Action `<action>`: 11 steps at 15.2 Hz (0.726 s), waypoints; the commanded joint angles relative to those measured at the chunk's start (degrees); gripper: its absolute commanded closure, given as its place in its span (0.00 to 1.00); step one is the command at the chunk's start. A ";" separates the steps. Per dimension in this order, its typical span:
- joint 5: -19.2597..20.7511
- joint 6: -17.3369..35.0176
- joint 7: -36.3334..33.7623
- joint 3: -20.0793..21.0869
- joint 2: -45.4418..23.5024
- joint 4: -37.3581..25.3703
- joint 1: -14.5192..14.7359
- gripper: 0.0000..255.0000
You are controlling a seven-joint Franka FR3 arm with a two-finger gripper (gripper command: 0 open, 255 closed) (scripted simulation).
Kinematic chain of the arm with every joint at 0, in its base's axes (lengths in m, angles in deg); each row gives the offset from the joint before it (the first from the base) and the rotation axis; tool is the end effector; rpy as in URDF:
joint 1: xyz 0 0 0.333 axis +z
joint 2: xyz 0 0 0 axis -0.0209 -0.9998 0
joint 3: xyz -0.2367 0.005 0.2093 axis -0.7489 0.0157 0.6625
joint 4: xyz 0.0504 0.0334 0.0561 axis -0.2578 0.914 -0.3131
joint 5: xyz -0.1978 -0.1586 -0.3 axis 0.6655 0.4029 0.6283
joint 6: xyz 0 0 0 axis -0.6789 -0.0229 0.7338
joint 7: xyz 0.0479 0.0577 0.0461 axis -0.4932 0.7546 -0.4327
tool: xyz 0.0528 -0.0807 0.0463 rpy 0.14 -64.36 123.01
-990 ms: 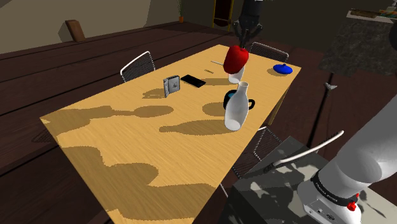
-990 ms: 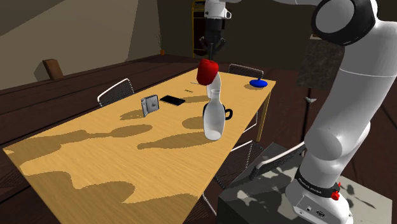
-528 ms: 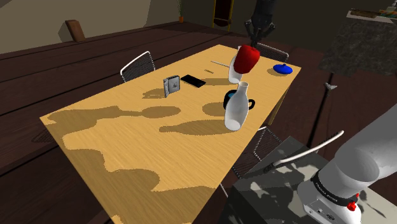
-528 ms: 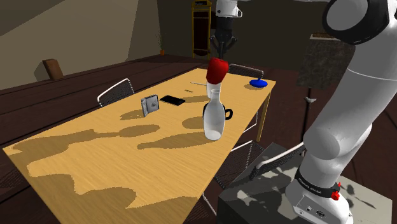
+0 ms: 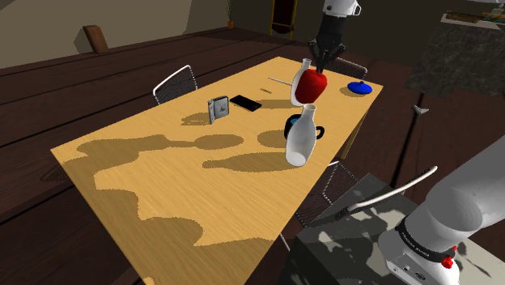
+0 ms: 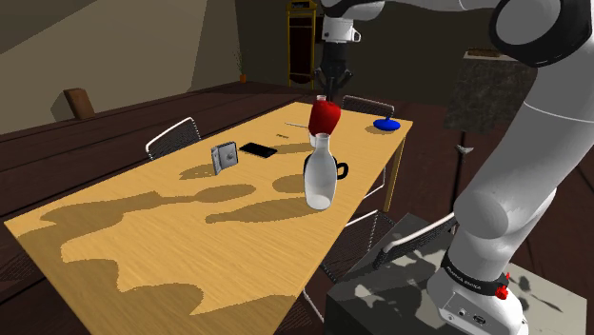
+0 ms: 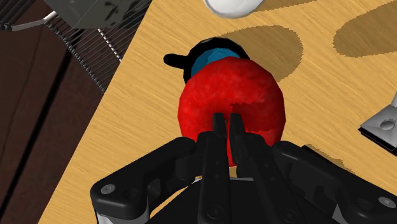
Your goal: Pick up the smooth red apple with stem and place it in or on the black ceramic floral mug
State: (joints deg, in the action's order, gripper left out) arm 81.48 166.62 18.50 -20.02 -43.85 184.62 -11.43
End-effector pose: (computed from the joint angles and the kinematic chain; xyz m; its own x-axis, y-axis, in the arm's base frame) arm 0.5290 -0.0647 0.6003 0.7172 -0.6953 -0.0457 -0.6968 -0.7156 -0.0484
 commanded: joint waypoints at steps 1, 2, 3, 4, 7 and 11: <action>-0.04 1.66 0.20 -0.03 0.41 2.05 -0.03 1.00; -0.05 2.45 0.25 -0.03 0.51 2.93 -0.02 1.00; -0.07 3.23 0.30 -0.02 0.59 3.80 -0.02 1.00; -0.08 4.01 0.35 -0.02 0.66 4.65 -0.01 1.00; -0.12 6.34 0.49 0.00 0.79 7.11 0.00 1.00; -0.17 9.41 0.67 0.03 0.79 10.18 0.02 1.00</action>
State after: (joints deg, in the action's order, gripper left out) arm 81.33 175.20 19.16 -20.02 -43.13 193.95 -11.43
